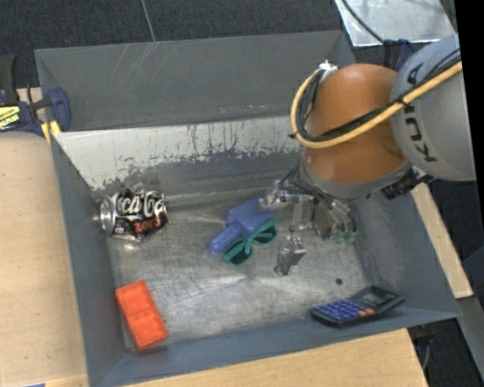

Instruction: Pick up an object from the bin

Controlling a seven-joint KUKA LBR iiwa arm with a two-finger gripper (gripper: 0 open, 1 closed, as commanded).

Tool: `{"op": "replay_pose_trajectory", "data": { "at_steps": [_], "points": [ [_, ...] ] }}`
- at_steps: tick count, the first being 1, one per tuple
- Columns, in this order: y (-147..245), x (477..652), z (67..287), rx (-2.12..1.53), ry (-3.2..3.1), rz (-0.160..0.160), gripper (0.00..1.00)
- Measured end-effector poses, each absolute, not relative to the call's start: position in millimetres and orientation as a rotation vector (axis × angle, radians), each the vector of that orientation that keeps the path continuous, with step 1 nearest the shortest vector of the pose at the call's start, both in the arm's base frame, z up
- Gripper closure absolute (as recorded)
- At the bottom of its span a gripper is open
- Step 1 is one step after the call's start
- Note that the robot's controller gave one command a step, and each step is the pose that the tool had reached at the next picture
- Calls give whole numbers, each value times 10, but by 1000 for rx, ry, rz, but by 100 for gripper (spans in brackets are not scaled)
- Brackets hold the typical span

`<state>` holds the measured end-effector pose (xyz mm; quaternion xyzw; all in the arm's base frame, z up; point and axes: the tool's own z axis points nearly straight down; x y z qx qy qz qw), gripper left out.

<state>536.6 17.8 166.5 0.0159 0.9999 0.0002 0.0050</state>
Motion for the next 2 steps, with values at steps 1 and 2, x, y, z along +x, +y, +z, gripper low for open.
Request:
{"op": "replay_pose_trajectory", "data": {
  "at_steps": [1,2],
  "points": [
    [241,5816,1588,-9,3138,0,100],
    [241,5816,1588,-8,3138,0,100]
  ]
}}
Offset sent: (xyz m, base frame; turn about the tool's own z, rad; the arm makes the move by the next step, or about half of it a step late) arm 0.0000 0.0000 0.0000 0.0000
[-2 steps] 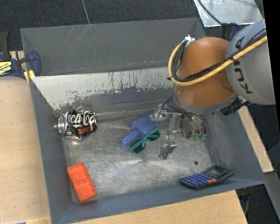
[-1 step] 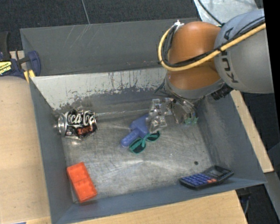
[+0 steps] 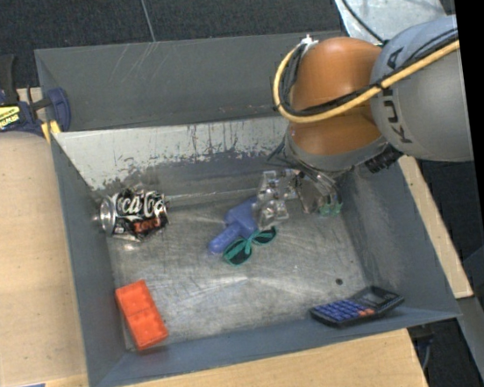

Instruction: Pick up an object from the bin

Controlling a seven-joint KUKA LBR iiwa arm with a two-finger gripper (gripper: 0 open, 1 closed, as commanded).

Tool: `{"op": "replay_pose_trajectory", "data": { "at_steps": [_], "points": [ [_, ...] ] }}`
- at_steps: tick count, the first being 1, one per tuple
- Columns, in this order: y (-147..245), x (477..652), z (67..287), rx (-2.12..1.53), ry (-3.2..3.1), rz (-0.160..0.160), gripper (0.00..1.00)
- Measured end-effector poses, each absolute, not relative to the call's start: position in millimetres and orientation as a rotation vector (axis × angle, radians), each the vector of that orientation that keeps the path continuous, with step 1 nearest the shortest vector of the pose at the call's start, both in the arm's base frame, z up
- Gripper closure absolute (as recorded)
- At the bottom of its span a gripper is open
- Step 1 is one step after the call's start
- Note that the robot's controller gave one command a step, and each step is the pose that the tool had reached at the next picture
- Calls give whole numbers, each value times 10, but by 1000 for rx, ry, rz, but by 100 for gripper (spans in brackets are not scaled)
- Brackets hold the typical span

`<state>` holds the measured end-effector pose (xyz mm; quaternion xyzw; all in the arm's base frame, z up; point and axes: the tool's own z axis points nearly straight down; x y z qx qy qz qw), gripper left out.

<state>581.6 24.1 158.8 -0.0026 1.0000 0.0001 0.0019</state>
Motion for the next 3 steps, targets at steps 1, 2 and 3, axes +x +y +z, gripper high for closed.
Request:
{"op": "replay_pose_trajectory", "data": {
  "at_steps": [1,2,3],
  "points": [
    [-91,5762,1592,-109,3137,3,100],
    [-419,5730,1590,-187,3134,-1,0],
    [-306,5721,1588,-215,3133,-1,0]
  ]
}}
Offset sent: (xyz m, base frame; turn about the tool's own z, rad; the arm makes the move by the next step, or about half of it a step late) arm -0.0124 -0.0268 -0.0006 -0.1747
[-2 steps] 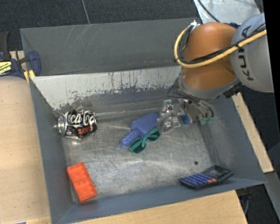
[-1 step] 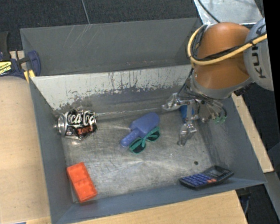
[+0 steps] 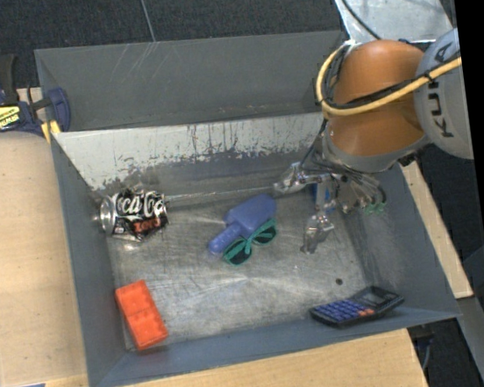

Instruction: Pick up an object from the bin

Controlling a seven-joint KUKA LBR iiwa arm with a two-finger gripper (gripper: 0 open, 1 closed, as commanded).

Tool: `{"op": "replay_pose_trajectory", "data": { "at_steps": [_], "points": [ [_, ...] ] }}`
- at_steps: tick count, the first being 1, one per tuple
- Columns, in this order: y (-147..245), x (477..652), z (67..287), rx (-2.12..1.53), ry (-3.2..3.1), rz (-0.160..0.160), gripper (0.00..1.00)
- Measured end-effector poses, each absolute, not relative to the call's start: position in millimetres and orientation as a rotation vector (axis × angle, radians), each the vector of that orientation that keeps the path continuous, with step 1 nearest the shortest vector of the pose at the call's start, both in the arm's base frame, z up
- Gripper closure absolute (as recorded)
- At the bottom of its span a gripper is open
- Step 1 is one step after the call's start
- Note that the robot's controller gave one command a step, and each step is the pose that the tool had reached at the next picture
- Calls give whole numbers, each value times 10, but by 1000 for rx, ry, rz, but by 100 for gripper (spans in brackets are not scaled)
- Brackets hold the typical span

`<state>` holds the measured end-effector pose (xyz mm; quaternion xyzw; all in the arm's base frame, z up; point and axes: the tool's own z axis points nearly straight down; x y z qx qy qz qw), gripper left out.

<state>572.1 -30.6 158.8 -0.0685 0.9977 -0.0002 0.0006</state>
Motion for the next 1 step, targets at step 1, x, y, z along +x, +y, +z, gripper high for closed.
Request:
{"op": "replay_pose_trajectory", "data": {
  "at_steps": [1],
  "points": [
    [221,5368,1443,-146,3134,0,0]
  ]
}}
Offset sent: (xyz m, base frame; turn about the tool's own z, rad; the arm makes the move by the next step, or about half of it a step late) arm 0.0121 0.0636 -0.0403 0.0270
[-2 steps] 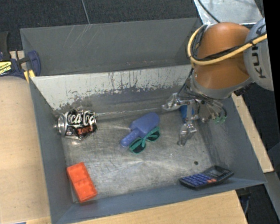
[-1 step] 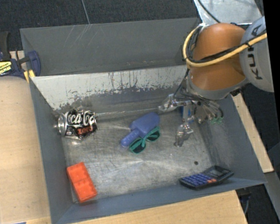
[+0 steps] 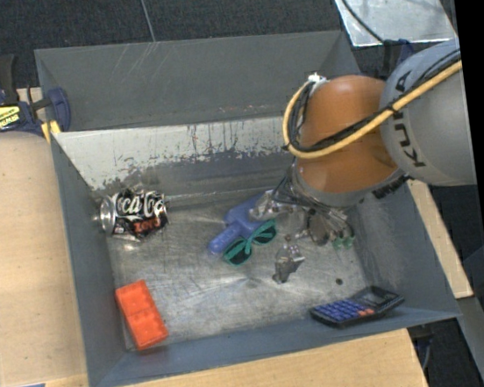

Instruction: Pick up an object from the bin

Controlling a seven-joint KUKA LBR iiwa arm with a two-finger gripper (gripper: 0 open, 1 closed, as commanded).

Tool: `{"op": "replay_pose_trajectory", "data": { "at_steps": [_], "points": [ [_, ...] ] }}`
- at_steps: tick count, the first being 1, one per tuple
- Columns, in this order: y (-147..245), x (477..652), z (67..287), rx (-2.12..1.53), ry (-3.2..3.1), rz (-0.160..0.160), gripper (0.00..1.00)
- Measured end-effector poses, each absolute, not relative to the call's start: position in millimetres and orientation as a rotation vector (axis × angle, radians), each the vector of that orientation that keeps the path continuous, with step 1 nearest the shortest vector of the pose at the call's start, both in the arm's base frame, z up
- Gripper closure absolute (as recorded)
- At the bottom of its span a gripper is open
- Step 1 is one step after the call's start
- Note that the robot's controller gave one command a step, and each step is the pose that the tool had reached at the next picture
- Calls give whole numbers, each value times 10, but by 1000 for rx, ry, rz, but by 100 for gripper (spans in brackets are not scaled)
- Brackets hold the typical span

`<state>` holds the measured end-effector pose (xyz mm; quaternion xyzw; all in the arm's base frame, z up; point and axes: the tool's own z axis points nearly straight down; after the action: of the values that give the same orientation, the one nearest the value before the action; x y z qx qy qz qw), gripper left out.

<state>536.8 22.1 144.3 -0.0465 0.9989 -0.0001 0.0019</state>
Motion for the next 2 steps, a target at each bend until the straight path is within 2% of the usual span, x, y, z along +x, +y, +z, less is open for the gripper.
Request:
{"op": "replay_pose_trajectory", "data": {
  "at_steps": [1,2],
  "points": [
    [326,5868,1211,-170,3126,1,100],
    [327,5868,1211,-170,3126,1,100]
  ]
}}
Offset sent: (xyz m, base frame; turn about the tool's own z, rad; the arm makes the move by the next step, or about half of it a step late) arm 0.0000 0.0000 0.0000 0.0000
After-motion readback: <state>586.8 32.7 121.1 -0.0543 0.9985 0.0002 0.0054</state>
